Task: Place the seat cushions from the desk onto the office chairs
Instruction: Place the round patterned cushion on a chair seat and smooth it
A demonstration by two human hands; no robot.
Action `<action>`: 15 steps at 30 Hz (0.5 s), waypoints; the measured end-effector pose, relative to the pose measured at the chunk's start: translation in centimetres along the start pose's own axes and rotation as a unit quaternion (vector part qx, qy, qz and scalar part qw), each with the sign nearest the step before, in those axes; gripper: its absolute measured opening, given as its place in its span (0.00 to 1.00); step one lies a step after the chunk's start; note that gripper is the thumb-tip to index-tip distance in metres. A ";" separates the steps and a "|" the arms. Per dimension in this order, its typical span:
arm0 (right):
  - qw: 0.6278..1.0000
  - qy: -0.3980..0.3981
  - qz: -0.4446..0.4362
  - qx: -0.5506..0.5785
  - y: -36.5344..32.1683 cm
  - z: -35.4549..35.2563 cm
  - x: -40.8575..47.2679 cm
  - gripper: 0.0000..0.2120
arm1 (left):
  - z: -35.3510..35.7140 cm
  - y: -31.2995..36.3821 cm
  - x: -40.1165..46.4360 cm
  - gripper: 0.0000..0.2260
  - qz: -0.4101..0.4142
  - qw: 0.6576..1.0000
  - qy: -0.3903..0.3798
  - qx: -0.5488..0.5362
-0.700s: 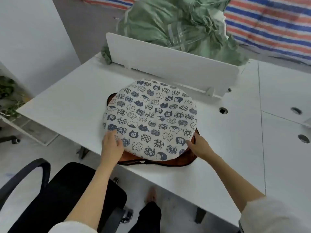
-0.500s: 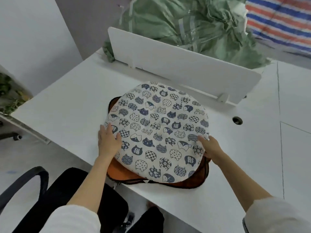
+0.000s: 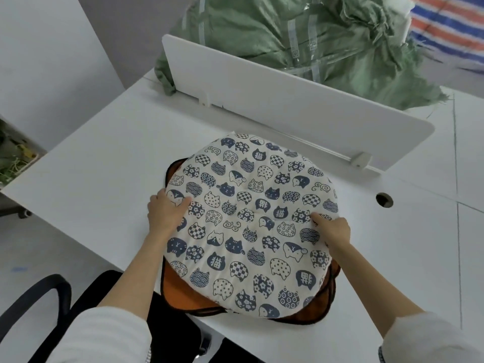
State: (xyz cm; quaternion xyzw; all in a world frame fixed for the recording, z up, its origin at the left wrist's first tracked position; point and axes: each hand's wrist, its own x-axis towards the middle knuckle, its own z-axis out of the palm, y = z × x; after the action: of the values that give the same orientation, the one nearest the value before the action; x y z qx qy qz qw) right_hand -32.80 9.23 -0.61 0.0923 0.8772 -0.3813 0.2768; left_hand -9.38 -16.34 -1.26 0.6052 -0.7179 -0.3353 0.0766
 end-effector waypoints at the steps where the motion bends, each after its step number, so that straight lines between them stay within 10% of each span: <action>1: 1.000 -0.008 -0.016 0.010 -0.4 -0.4 -0.6 0.22 | -0.3 0.3 -0.2 0.30 0.019 1.000 0.000 -0.021; 15: 0.938 -0.140 -0.296 0.110 -1.5 -2.3 -11.9 0.10 | -10.1 -4.4 -17.8 0.20 0.052 0.948 0.219 -0.223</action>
State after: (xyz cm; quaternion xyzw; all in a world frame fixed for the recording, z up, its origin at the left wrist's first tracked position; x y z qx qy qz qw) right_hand -24.47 10.40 8.16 -0.1963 0.7699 -0.5491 0.2594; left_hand 4.03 -4.06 9.19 0.5931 -0.6205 -0.3415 0.3829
